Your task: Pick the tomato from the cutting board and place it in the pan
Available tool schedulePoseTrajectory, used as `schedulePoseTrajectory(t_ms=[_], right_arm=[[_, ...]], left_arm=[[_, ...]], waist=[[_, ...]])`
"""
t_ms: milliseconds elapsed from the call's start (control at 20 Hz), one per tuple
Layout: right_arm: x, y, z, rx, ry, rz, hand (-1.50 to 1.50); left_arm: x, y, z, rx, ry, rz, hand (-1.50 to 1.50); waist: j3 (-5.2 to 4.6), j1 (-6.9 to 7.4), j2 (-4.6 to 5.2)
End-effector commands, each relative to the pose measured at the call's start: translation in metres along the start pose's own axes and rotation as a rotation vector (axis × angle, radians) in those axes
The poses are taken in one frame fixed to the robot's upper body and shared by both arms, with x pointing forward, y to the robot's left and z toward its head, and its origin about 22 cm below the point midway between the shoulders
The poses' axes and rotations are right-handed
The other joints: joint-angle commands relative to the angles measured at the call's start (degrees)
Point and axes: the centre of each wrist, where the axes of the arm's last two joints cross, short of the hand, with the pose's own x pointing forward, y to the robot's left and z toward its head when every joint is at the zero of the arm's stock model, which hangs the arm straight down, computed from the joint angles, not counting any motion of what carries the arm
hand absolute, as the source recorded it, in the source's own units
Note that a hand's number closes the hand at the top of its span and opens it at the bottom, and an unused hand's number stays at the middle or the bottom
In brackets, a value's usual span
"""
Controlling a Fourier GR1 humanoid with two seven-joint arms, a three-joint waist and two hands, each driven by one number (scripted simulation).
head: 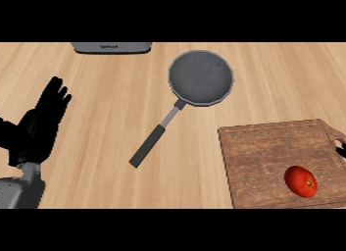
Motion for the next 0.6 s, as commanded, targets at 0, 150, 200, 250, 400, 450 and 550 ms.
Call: schedulePoseTrajectory(t_ms=[0,150,200,250,400,450,550], right_arm=[[0.011,-0.003,-0.008,-0.016,-0.008,-0.014,-1.50],[0.013,0.000,-0.019,-0.022,-0.005,-0.014,-1.50],[0.030,-0.001,-0.013,-0.001,-0.004,-0.004,-1.50],[0.024,-0.006,-0.028,0.007,0.028,0.012,-1.50],[0.025,0.001,-0.029,0.025,0.066,0.022,-1.50],[0.034,0.021,-0.021,0.023,0.078,0.029,-1.50],[0.021,0.027,-0.037,0.036,0.086,0.030,-1.50]], left_arm=[[-0.014,-0.009,-0.005,0.004,-0.016,0.003,0.00],[0.007,-0.002,0.009,-0.005,0.009,0.009,0.00],[0.015,0.003,-0.006,-0.002,0.002,0.002,0.00],[0.004,-0.009,-0.011,0.005,-0.004,-0.002,0.00],[-0.002,0.004,0.007,-0.015,0.019,-0.013,0.00],[-0.006,-0.002,-0.017,0.007,0.011,0.008,0.00],[-0.002,-0.003,-0.002,-0.001,-0.001,0.001,0.00]], waist=[[0.01,-0.05,0.07],[0.04,0.29,0.00],[0.02,0.14,0.03],[0.02,0.21,0.10],[0.02,0.24,0.02],[0.02,-0.21,0.07],[0.04,0.03,0.02]])
